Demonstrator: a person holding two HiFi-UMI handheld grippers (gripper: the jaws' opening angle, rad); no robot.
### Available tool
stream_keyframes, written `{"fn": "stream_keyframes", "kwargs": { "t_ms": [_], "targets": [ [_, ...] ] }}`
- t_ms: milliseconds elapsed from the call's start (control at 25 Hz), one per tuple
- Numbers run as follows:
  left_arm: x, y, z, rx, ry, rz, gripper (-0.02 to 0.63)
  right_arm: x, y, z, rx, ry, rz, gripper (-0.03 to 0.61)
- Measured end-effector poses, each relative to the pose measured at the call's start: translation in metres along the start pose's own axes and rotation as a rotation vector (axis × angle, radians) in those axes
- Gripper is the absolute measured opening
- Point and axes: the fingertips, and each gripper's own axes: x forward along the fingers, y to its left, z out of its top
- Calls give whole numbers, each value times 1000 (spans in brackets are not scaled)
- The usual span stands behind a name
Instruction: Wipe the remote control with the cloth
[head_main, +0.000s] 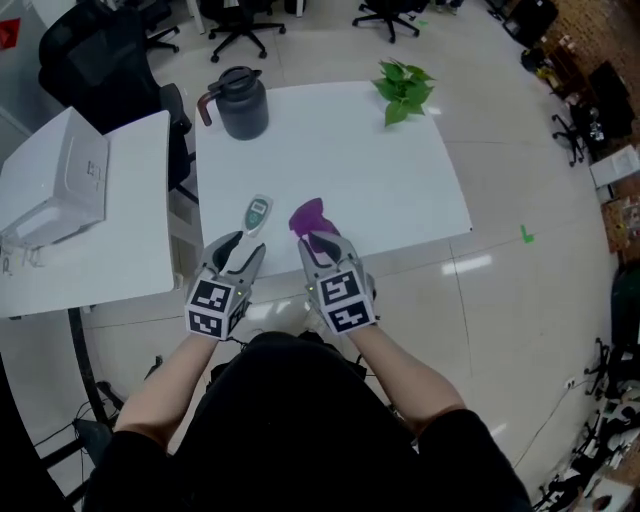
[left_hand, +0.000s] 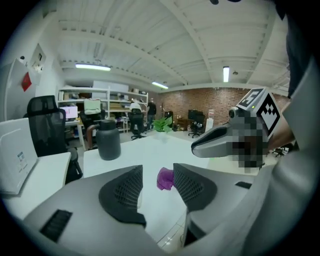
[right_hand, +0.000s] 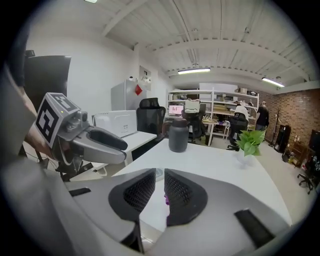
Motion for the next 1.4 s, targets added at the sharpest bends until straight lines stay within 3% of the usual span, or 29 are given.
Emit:
{"fn": "stream_keyframes", "kwargs": {
  "t_ms": [320,720,1400],
  "targets": [
    [-48,-10,13,105,-84,-82,0,-30,53,23,5,-58,-87,15],
    [-78,-28,21,180,-137,-132,0,-53,85,33,-12,-94,-138,14],
    [-84,-39,18,200,-137,-138,0,-65,93,30,-19,-95,-142,14]
  ]
}}
